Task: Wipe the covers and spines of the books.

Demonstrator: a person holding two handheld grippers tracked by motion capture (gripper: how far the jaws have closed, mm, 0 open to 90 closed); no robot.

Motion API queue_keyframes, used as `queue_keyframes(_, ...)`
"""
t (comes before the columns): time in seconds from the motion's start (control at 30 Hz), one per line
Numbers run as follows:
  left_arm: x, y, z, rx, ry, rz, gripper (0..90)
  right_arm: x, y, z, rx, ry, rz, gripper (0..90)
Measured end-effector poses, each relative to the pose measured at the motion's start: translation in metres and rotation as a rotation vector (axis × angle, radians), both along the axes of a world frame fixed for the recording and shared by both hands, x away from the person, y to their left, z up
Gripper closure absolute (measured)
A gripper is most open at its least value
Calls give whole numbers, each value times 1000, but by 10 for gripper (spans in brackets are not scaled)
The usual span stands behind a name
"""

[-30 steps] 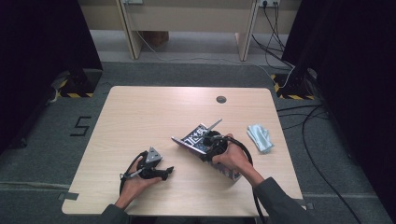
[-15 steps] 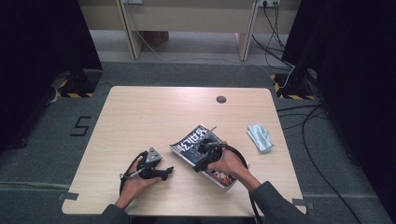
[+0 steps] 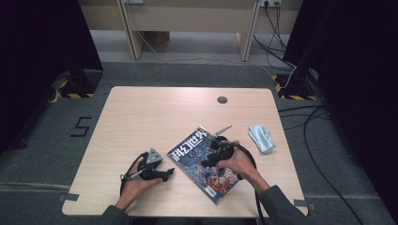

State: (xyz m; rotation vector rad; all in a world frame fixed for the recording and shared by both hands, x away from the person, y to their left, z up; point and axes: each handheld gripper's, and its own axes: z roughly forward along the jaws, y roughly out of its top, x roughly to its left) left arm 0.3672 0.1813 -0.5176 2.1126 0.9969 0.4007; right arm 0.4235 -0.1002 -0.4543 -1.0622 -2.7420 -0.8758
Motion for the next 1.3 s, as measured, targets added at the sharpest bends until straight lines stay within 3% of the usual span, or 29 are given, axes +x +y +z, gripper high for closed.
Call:
queue_keyframes(0.2, -1, 0, 0, -19, 8, 4, 310, 8, -34, -7, 10, -59, -106, 442)
queue_keyframes(0.4, -5, -6, 2, -48, 43, 0, 310, 17, -68, -17, -33, -75, -227, 413)
queue_keyframes(0.5, -8, -9, 3, -59, 64, -2, 311, 18, -80, -22, -69, -80, -256, 409)
queue_keyframes(0.57, -10, -12, 4, -69, 75, -5, 314, 17, -87, -25, -63, -72, -266, 409)
queue_keyframes(0.77, -15, -23, 5, -103, 104, -29, 317, 5, -97, -32, -56, -42, -259, 385)
queue_keyframes(0.83, -15, -27, 5, -130, 120, -30, 318, 1, -97, -32, -38, -30, -245, 388)
queue_keyframes(0.9, -15, -30, 5, -130, 121, -30, 318, -3, -96, -33, -21, -28, -243, 350)
queue_keyframes(1.07, -10, -34, 5, -174, 150, -23, 319, -18, -86, -34, -24, -48, -209, 328)
queue_keyframes(1.17, -6, -32, 5, -169, 151, -9, 314, -24, -77, -36, 0, -49, -183, 316)
queue_keyframes(1.23, -2, -29, 5, -205, 166, 15, 333, -26, -71, -36, -20, -77, -176, 326)
queue_keyframes(1.3, 1, -27, 4, -205, 162, 22, 342, -27, -66, -37, -37, -103, -167, 337)
